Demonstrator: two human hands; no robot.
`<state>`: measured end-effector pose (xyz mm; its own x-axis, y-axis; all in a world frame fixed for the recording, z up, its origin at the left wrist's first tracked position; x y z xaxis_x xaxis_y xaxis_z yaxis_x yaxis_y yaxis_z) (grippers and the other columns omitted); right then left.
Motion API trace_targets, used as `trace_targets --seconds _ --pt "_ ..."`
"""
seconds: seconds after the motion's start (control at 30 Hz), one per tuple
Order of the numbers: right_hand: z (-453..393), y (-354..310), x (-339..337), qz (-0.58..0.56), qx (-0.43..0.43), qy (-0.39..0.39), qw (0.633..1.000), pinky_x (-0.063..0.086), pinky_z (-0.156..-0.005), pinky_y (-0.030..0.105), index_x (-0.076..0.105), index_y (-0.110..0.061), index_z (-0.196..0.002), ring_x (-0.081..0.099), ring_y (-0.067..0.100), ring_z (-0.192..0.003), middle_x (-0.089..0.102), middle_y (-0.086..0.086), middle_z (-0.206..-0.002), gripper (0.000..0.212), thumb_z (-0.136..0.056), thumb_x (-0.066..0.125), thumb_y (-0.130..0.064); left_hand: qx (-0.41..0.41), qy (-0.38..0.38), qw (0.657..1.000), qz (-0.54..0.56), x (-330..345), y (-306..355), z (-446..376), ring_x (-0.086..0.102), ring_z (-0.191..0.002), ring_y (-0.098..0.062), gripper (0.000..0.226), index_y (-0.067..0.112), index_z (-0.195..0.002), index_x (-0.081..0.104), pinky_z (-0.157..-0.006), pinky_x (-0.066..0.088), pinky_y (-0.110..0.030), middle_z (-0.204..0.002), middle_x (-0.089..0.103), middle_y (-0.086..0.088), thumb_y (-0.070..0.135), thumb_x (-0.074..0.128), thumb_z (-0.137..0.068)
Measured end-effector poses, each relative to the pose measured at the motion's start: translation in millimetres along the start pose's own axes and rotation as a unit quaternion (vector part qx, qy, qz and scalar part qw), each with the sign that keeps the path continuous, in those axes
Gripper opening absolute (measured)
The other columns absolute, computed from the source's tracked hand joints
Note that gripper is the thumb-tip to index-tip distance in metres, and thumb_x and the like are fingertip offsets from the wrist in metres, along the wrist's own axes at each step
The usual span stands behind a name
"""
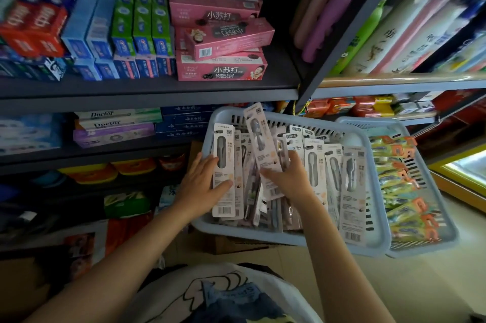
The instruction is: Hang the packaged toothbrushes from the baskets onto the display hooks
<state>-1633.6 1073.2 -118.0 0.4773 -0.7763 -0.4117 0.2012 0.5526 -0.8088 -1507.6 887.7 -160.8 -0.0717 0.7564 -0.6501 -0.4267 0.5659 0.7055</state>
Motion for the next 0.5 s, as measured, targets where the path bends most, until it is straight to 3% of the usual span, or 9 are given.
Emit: trace_targets --seconds 0.07,0.17,0.23,0.3,0.4,0.5 --pt "0.8 5.7 -6.1 -0.048 0.028 0.002 0.998 0.057 -0.068 0.033 0.050 -0.013 -0.124 0.071 0.017 -0.089 0.071 0.001 -0.111 0.050 -0.085 0.081 -0.014 0.011 0.004 1.000 0.010 -9.9 7.3 -1.2 0.013 -0.152 -0.016 0.072 0.028 -0.149 0.038 -0.122 0.020 -0.048 -0.157 0.032 0.008 0.065 0.046 -0.088" --pt "4.5 16.4 -15.7 -0.119 0.065 0.016 0.991 0.060 -0.078 0.044 0.056 -0.013 -0.127 0.073 0.024 -0.092 0.073 0.005 -0.111 0.051 -0.083 0.082 -0.017 0.025 0.025 0.999 0.023 -23.8 25.8 1.9 0.019 -0.146 -0.011 0.051 0.021 -0.136 0.051 -0.112 0.018 -0.026 -0.146 0.033 0.010 0.050 0.055 -0.094" --pt "9.4 20.4 -18.5 -0.182 0.079 0.015 0.980 0.061 -0.072 0.040 0.060 -0.013 -0.125 0.075 0.024 -0.089 0.075 0.007 -0.108 0.047 -0.083 0.082 -0.016 0.032 0.047 0.998 0.026 -29.6 38.8 4.7 0.017 -0.146 -0.009 0.041 0.021 -0.133 0.053 -0.111 0.017 -0.026 -0.148 0.030 0.010 0.039 0.059 -0.097" --pt "15.4 19.0 -14.2 -0.246 0.082 -0.007 0.966 0.059 -0.066 0.034 0.061 -0.010 -0.126 0.075 0.024 -0.085 0.076 0.010 -0.107 0.042 -0.088 0.077 -0.014 0.031 0.040 0.996 0.071 -26.4 48.9 3.8 0.033 -0.138 -0.010 0.034 0.023 -0.127 0.058 -0.109 0.028 -0.028 -0.139 0.042 0.011 0.037 0.061 -0.097" --pt "29.7 10.4 4.8 -0.323 0.081 -0.073 0.940 0.059 -0.065 0.032 0.060 -0.006 -0.129 0.075 0.023 -0.084 0.076 0.011 -0.105 0.037 -0.093 0.070 -0.012 -0.016 -0.068 0.974 0.215 0.8 64.6 3.5 0.059 -0.115 -0.007 0.024 0.034 -0.113 0.063 -0.096 0.048 -0.030 -0.117 0.060 0.017 0.047 0.064 -0.094" --pt "40.5 2.7 21.0 -0.361 0.074 -0.117 0.922 0.061 -0.080 0.040 0.062 -0.005 -0.128 0.073 0.031 -0.099 0.073 0.018 -0.116 0.034 -0.095 0.066 -0.012 -0.033 -0.149 0.941 0.303 25.7 83.8 11.6 0.070 -0.102 -0.006 0.025 0.033 -0.114 0.063 -0.092 0.056 -0.030 -0.113 0.072 0.011 0.044 0.068 -0.092"
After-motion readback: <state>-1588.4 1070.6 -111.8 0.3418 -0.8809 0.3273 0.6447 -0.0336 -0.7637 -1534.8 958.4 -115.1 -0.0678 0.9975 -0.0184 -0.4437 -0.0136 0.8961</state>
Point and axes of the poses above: each hand's wrist, its own z-axis away from the middle knuckle, its own x-axis out of the palm, y = z × x, the point moved 10 cm from there along -z, towards the middle knuckle
